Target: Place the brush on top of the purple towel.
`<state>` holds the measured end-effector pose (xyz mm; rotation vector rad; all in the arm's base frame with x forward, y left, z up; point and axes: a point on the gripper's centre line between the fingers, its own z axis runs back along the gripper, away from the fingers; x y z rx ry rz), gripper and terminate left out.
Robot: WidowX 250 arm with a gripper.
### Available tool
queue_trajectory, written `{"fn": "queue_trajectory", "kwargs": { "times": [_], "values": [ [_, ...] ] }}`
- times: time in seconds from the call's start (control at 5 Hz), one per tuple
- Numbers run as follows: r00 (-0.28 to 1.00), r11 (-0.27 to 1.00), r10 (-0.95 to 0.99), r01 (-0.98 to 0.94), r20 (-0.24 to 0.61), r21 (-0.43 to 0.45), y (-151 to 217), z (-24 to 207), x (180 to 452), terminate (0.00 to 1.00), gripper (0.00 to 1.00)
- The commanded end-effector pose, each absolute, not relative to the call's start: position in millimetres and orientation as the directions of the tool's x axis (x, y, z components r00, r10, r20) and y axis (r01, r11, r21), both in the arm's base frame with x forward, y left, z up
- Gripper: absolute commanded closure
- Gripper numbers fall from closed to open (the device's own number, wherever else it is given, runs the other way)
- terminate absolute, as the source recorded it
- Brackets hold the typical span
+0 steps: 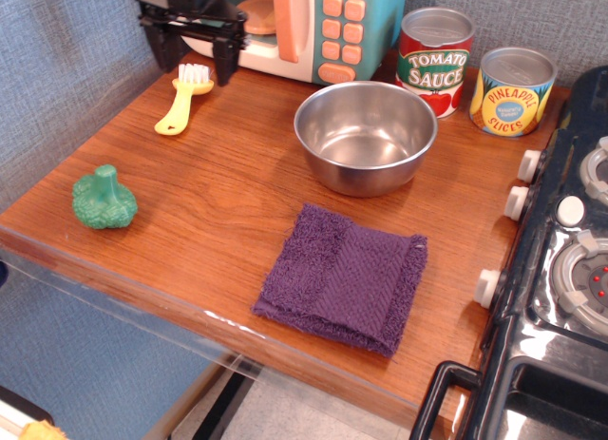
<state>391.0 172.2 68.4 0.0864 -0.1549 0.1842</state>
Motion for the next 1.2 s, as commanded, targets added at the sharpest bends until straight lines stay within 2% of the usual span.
{"fn": "queue_trajectory", "kwargs": {
  "times": [0.0,0.6,0.8,1.0],
  "values": [
    [0.948,0.96,0.256,-0.272,0.187,0.066,196.3,69.6,409.2,0.0,0.0],
    [0.95,0.945,0.304,-0.311,0.076,0.105,205.7,30.6,413.9,0.0,0.0],
    [0.95,0.945,0.305,-0.311,0.065,0.106,205.5,24.4,414.7,0.0,1.0],
    [0.951,0.945,0.303,-0.309,0.065,0.104,203.3,25.1,415.3,0.0,1.0]
  ]
}}
